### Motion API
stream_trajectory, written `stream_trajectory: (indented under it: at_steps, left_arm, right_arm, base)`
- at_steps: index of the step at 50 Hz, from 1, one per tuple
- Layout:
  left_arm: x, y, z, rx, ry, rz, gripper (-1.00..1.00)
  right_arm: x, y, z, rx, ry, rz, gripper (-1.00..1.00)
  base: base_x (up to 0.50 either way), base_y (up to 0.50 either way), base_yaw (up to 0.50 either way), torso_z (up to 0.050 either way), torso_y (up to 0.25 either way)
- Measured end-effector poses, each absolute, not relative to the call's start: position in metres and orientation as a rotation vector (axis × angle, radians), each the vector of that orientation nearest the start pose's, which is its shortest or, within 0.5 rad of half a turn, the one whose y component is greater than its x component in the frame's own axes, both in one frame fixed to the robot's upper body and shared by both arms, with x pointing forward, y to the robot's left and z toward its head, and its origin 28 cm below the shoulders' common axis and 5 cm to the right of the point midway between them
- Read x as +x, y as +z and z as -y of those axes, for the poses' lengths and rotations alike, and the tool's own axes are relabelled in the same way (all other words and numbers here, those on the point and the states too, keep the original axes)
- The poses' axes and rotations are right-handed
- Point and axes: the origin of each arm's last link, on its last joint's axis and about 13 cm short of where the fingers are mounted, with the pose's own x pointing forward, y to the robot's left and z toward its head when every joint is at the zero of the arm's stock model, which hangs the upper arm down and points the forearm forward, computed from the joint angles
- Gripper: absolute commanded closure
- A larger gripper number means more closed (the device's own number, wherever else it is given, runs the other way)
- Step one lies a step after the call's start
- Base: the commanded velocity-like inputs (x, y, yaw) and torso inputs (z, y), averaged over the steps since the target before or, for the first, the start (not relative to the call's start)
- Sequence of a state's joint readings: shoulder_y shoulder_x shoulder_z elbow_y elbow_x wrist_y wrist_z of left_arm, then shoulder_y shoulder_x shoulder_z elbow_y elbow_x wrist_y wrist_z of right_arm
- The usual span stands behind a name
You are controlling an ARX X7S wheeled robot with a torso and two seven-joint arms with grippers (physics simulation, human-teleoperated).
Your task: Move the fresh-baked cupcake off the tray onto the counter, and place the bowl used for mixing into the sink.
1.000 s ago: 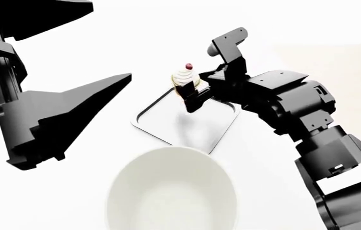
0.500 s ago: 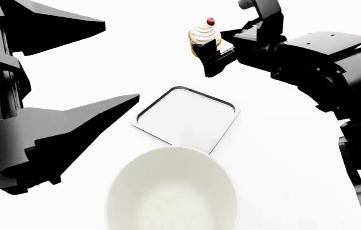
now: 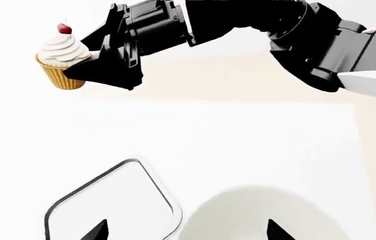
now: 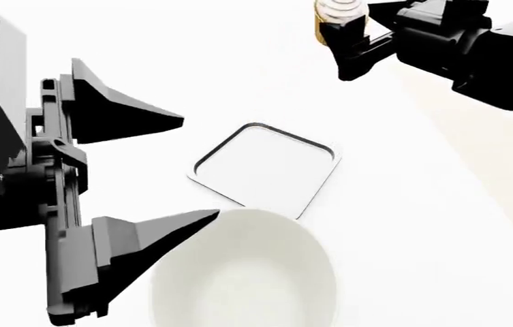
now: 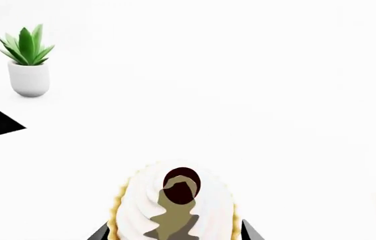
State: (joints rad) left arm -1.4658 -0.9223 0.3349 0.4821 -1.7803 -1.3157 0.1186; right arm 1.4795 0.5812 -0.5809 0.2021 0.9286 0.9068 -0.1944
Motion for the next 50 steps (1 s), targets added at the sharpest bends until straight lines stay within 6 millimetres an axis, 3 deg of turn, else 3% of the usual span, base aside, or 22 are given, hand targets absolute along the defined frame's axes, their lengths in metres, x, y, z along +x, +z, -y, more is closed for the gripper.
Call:
stream_trajectory:
  at_steps: [23, 50]
  left_arm:
    - [0.193, 0.360, -0.267, 0.205, -1.042, -0.418, -1.00]
    - [0.193, 0.349, -0.271, 0.218, -1.046, -0.557, -1.00]
  right_arm:
    - [0.329, 0.352, 0.171, -0.174, 0.549, 0.018, 1.00]
    - [0.325, 0.355, 0.172, -0.171, 0.552, 0.032, 1.00]
  base:
    - [0.00, 0.00, 0.00, 0.000, 0.000]
    - [0.00, 0.00, 0.00, 0.000, 0.000]
